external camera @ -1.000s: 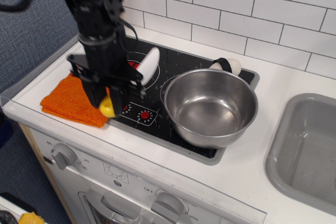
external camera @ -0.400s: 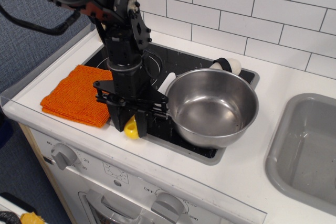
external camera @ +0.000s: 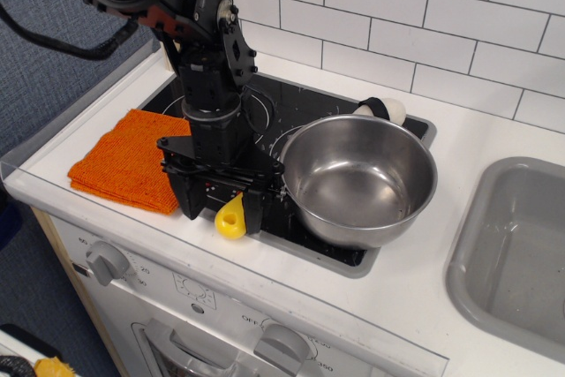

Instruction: Move the knife frome left side to right side

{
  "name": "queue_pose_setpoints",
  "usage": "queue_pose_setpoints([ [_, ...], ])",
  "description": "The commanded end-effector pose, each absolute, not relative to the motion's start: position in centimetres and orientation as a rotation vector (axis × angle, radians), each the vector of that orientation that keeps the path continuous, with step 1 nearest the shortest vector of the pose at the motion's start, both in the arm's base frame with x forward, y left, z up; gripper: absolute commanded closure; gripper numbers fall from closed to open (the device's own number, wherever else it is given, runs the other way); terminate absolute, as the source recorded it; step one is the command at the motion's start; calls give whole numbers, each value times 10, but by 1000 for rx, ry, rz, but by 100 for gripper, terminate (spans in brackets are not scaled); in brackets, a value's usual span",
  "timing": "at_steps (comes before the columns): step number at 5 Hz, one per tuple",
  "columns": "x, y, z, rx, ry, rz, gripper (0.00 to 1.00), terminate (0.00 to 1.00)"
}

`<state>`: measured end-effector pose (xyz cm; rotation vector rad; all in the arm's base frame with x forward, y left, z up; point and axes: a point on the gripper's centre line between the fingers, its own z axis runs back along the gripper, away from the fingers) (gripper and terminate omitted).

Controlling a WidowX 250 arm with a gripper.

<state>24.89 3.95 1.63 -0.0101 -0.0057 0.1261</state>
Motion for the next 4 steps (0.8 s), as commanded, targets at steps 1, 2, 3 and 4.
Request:
queue_pose_setpoints([
  [1, 247, 34, 73, 65, -140, 87, 0, 0],
  [2, 244, 31, 86, 93, -154, 70, 0, 0],
  [3, 245, 30, 83, 78, -146, 40, 0, 0],
  [4, 245, 30, 83, 78, -146, 40, 0, 0],
])
